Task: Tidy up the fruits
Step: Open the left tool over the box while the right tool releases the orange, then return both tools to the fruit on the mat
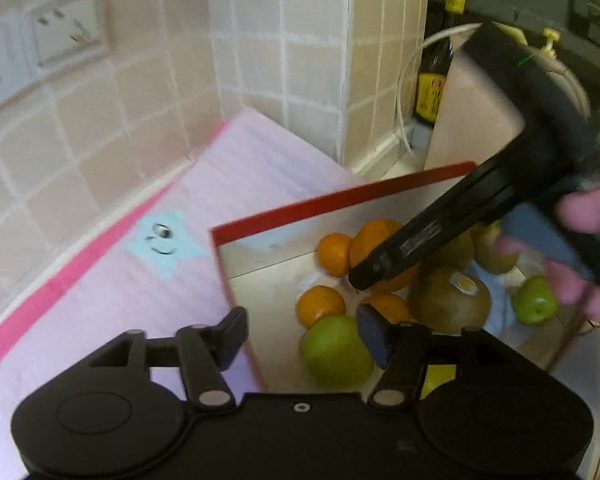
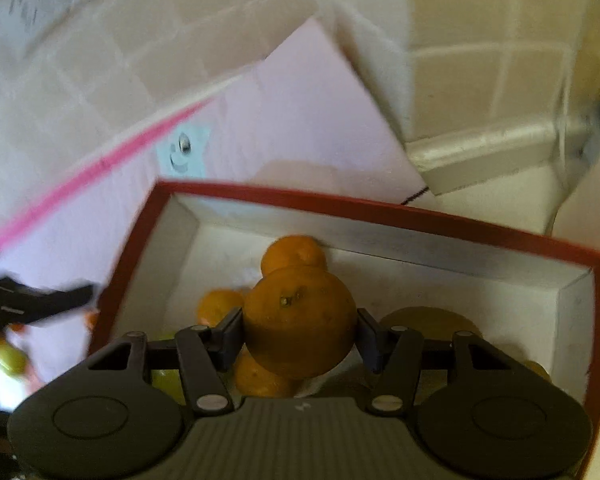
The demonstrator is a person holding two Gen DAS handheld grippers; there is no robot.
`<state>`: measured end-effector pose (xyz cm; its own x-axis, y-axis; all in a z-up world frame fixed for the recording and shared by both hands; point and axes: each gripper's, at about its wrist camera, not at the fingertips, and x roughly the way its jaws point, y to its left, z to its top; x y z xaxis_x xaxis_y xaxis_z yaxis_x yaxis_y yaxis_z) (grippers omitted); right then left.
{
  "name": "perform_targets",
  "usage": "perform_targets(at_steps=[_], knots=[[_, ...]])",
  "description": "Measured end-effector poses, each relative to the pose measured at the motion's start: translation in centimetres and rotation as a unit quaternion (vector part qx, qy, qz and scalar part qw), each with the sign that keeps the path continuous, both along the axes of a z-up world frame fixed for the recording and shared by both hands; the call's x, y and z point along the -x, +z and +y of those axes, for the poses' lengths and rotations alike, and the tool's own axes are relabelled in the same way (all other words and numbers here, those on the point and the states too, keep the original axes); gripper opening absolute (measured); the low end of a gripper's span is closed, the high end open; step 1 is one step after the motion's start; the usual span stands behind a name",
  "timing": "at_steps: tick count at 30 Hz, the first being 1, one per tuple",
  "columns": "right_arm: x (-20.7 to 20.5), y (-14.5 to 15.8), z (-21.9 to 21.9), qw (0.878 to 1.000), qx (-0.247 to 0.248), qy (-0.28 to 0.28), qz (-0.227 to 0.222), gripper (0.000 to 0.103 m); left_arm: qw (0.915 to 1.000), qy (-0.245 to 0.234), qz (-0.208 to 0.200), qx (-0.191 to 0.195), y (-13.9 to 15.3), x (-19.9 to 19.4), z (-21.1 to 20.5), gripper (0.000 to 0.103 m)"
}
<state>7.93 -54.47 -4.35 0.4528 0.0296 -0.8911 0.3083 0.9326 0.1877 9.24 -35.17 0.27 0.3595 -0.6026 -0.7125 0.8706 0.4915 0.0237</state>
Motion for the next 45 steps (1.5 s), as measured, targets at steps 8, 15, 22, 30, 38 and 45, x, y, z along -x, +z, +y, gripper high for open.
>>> perform_targets(at_steps=[8,15,22,30,38,45], knots=[[3.2,5.2,0.6,0.995,0.074,-0.056,-0.042,0.073,0.9957,0.076,-0.052,0.012,3.1,1.4,8.7,0.078],[9.0,11.7,1.1,0.985,0.077,-0.095,-0.119,0.079,0.9782,0.200,-0.032,0.045,4.7,0.5,20.0,0.079],[8.4,15.6,6.3,0.980,0.073,-0.058,-0.176,0.087,0.9459,0.311,-0.051,0.079,7.6,-0.3,30.3,0.080],[3.7,16.8,14.3,0.978,0.054,0.029,-0.200,0.093,0.9168,0.382,-0.024,0.113,8.4,1.0,39.0,0.080],[-0.2,14.3,21.8,0.976,0.064,0.096,-0.183,0.093,0.9079,0.405,-0.018,0.106,7.8,1.6,43.2,0.080],[-3.8,10.3,24.1,0.981,0.073,0.139,-0.115,0.072,0.9186,0.379,0.025,0.109,5.0,0.2,43.7,0.080]])
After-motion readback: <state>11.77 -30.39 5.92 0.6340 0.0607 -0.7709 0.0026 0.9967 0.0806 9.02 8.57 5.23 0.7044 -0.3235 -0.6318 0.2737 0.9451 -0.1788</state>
